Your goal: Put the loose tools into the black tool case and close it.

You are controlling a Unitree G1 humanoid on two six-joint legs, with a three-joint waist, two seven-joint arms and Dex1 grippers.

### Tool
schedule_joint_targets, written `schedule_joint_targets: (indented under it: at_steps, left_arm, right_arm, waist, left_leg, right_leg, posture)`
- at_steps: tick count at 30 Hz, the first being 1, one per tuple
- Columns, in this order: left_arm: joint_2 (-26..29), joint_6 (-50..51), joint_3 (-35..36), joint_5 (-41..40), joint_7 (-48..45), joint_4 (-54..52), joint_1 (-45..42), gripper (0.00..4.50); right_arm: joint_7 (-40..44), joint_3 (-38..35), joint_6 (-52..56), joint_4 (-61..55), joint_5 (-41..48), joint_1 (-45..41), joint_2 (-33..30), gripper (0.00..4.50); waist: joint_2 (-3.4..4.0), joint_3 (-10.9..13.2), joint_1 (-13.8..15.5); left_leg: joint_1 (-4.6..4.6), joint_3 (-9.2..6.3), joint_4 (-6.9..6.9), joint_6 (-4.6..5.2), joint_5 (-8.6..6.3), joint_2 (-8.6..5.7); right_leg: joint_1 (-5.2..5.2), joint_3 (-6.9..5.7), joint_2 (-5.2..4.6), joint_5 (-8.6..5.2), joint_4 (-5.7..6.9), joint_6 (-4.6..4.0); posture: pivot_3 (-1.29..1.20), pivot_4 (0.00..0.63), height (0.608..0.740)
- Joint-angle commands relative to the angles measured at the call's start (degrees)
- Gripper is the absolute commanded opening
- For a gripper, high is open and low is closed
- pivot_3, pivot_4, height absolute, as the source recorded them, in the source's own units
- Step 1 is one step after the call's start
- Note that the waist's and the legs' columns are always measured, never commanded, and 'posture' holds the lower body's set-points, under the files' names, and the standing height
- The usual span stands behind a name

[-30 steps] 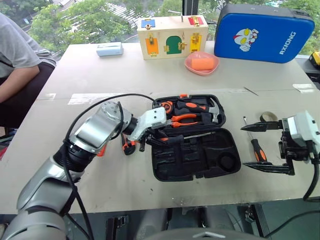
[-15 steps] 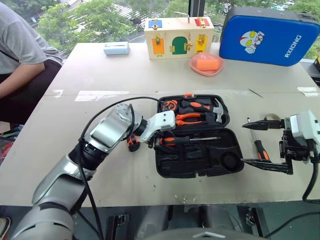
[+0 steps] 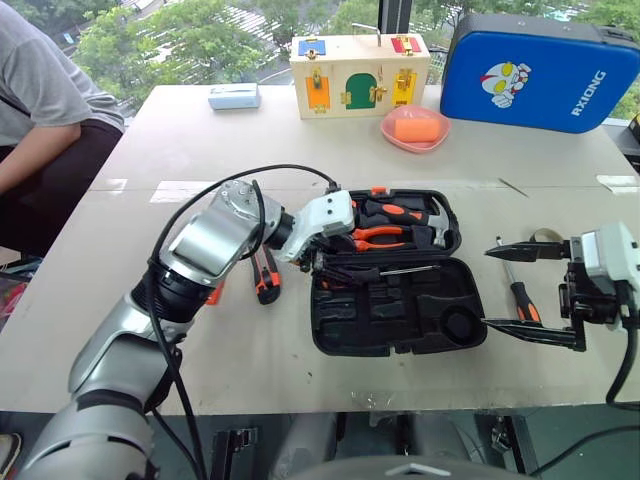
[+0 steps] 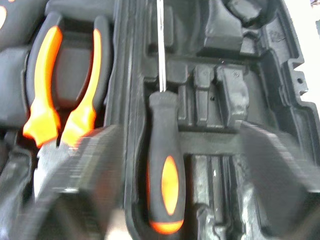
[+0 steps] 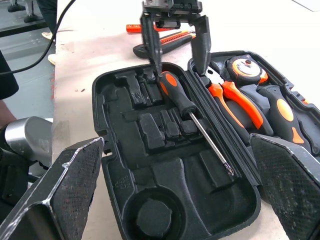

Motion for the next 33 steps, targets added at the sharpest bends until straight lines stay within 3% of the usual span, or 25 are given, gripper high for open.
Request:
schedule_joint_targets:
  at_steps: [1,4,6,14,18,25,29,30,31,33]
  left_arm:
    - [-0.9,-1.9,0.0,0.5,0.0,0.1,-0.4,1.82]
    - [-1.7,-2.5,-0.9,1.1,0.0,1.1,-0.4,0.53]
    - [-2.1,-3.1,-2.2,1.8,-0.4,1.0,0.0,0.09]
    - [-5.2,-11.6,-11.7,13.8,4.7,8.3,1.5,0.09]
    - [-6.1,-14.3,-12.0,16.6,5.8,10.8,2.3,0.09]
    - [-5.4,-5.1,-2.2,5.5,0.4,4.0,1.8,0.09]
    - [-2.3,-2.4,13.1,-9.3,-4.8,-2.1,2.6,0.09]
    - [-1.8,-2.9,14.4,-10.3,-5.0,-2.7,3.0,0.68]
    - [-0.4,-3.7,16.3,-11.8,-6.0,-3.5,3.9,0.8]
    - [2.7,-3.1,19.7,-15.3,-8.8,-4.8,5.4,1.84]
  right_arm:
    - [-0.2,-1.6,-0.6,-0.5,0.8,-0.5,0.1,4.5]
    - [-0.3,-1.6,-0.6,-0.6,0.8,-0.5,0.1,4.5]
    - [-0.4,-1.5,-0.6,-0.5,0.7,-0.5,0.1,4.5]
    - [-1.3,-1.4,-0.5,-0.8,0.3,0.3,0.7,4.5]
    - [-2.0,-2.0,-0.2,-1.5,0.4,1.2,0.8,4.5]
    - [-2.6,-3.8,0.3,-2.0,1.0,2.9,0.7,4.5]
    - [-5.7,-9.4,1.8,-1.2,0.1,8.1,2.7,4.5]
    - [-6.4,-10.2,2.1,-1.2,-0.1,9.0,3.2,4.5]
    - [-7.5,-12.3,2.5,-1.5,-0.4,11.6,4.8,4.5]
    - [-9.0,-17.1,2.8,-2.2,-1.8,18.1,8.4,4.5]
  waist:
    - [0.0,0.0,0.1]
    - [-0.01,0.0,0.1]
    - [0.0,0.0,0.0]
    - [0.03,0.0,0.3]
    - [0.05,-0.1,0.4]
    - [0.05,-0.1,0.0]
    - [0.02,0.0,-0.3]
    - [0.02,0.0,-0.2]
    - [0.05,0.0,-0.1]
    - [0.06,0.0,0.2]
  left_leg:
    - [0.0,0.0,0.0,0.0,0.0,0.0]
    - [0.0,0.0,0.01,0.0,0.0,-0.01]
    - [0.0,0.0,0.0,0.0,0.0,-0.01]
    - [0.11,-0.02,0.04,0.01,0.0,-0.03]
    - [0.3,-0.14,0.08,0.24,-0.14,-0.08]
    - [0.43,-0.17,0.08,0.28,-0.15,-0.09]
    - [0.04,-0.37,0.04,0.01,0.0,-0.01]
    - [-0.02,-0.43,0.01,-0.02,0.01,-0.01]
    - [-0.02,-0.46,-0.02,-0.03,0.0,-0.02]
    - [-0.02,-0.46,-0.14,-0.04,0.0,-0.05]
  right_leg:
    - [0.0,0.0,0.0,0.0,0.0,0.0]
    - [0.01,-0.01,0.0,0.0,-0.01,0.0]
    - [0.01,-0.01,0.0,0.0,-0.01,0.0]
    - [0.18,-0.04,-0.02,0.0,-0.02,0.0]
    - [0.5,-0.08,-0.08,0.01,-0.05,0.01]
    - [0.54,-0.13,-0.04,0.01,0.05,0.01]
    - [0.16,-0.22,0.0,-0.01,0.01,-0.02]
    - [0.09,-0.22,-0.02,-0.01,-0.02,-0.03]
    - [0.08,-0.2,-0.08,-0.02,-0.07,-0.03]
    - [0.13,-0.2,-0.12,-0.02,-0.29,-0.03]
  posture:
    - [0.0,0.15,0.735]
    - [0.0,0.15,0.735]
    - [0.0,0.15,0.735]
    - [0.0,0.15,0.735]
    - [0.0,0.15,0.735]
    - [0.0,0.15,0.735]
    - [0.0,0.15,0.735]
    - [0.0,0.15,0.735]
    - [0.0,0.15,0.735]
    - [0.0,0.15,0.735]
